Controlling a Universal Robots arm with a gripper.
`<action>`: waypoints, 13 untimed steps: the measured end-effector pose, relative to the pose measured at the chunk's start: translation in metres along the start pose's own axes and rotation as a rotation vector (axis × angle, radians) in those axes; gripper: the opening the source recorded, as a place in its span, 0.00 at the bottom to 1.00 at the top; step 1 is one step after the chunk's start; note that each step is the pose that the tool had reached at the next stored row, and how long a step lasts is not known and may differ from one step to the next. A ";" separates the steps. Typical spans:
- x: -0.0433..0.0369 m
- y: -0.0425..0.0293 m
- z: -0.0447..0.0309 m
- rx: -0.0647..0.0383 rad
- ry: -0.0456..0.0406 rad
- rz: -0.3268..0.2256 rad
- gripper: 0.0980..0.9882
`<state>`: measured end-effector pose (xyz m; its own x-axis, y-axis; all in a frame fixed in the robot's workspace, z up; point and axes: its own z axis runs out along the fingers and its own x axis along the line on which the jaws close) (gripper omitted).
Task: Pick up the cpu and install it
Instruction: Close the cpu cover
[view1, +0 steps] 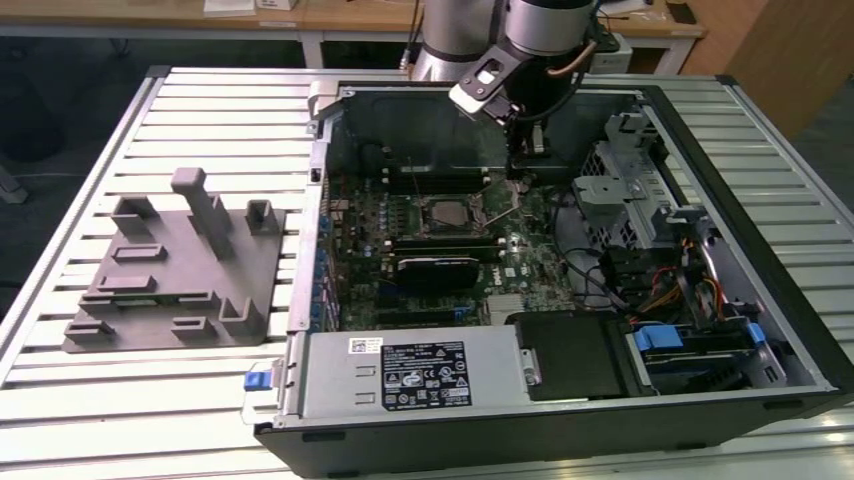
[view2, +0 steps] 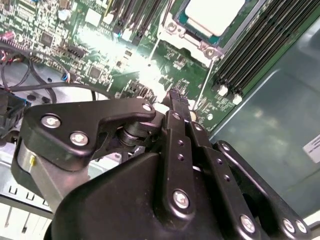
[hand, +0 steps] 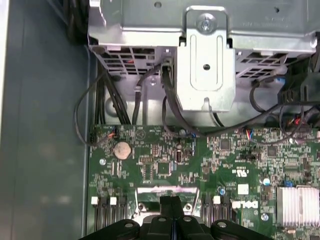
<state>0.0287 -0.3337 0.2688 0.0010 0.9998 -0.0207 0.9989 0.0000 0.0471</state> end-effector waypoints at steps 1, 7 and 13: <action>0.0000 0.0017 0.0001 0.000 0.0000 0.000 0.01; 0.0002 0.0109 0.0005 0.000 0.0000 0.000 0.01; 0.0004 0.0202 0.0011 0.000 0.0000 0.000 0.01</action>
<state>0.0489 -0.3333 0.2687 0.0009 0.9998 -0.0207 0.9989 0.0000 0.0467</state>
